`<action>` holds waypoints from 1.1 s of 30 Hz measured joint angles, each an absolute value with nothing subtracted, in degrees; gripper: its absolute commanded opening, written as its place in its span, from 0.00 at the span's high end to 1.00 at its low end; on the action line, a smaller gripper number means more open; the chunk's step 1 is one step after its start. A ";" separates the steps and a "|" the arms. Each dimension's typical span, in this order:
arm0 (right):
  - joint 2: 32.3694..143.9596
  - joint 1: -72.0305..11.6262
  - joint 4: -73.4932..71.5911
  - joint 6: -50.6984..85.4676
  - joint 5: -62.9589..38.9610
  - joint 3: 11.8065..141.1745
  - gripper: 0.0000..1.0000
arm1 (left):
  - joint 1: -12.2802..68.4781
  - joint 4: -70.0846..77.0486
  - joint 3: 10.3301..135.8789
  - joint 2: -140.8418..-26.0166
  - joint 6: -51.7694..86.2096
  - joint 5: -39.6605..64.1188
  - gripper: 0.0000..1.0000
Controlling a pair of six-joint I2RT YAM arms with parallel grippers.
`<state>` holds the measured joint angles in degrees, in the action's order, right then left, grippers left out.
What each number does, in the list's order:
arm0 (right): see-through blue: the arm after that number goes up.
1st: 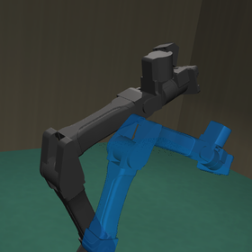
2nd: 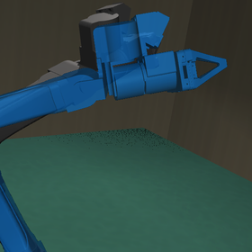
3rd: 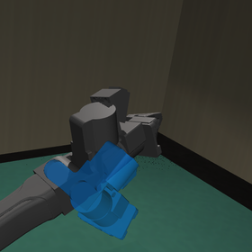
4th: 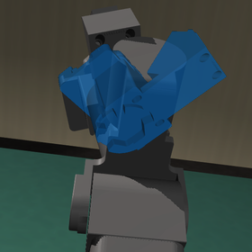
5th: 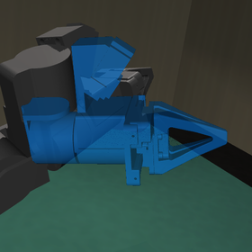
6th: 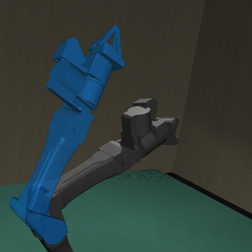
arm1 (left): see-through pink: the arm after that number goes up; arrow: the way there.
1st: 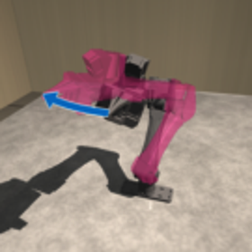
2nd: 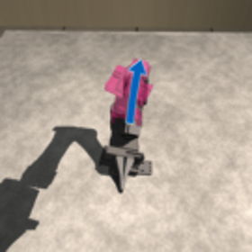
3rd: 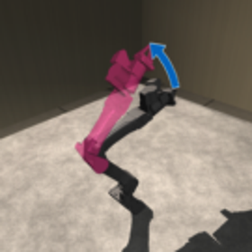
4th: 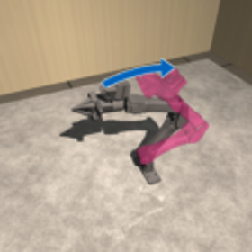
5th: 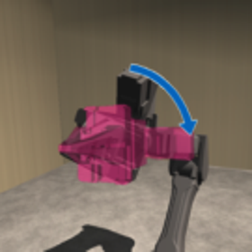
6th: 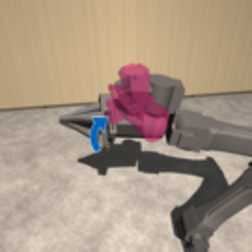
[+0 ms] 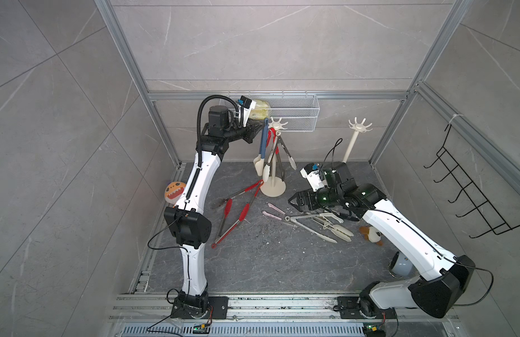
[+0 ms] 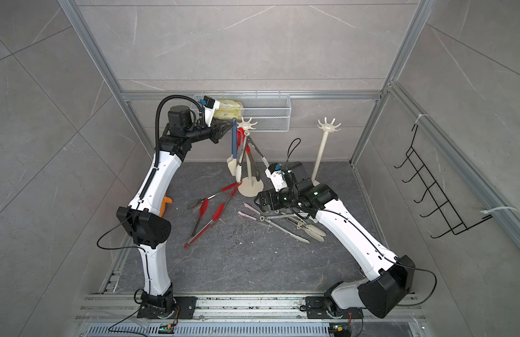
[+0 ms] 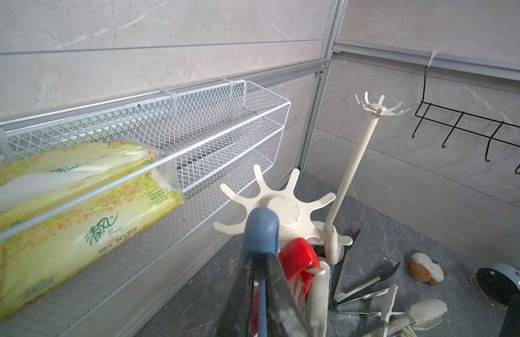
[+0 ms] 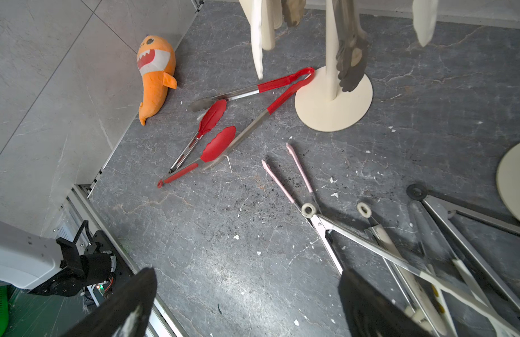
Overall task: Hang food tongs on kitchen utensil racks
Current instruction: Adjust the food tongs at the rack.
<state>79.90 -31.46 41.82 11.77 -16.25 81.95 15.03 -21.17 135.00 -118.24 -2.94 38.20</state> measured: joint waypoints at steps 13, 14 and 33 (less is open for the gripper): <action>79.85 -31.46 41.80 11.79 -16.25 81.93 0.00 | 15.46 -21.80 135.94 -118.80 -2.96 38.22 0.88; 79.85 -31.46 41.80 11.79 -16.25 81.93 0.00 | 15.46 -21.85 136.07 -118.80 -2.96 38.20 0.88; 79.18 -31.46 41.85 12.23 -14.68 80.34 0.00 | 13.47 -15.84 118.72 -105.84 -1.85 33.30 0.31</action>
<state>79.18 -31.46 41.85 12.23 -14.68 80.34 13.47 -15.84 118.72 -105.84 -1.85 33.30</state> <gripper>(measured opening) 0.992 0.668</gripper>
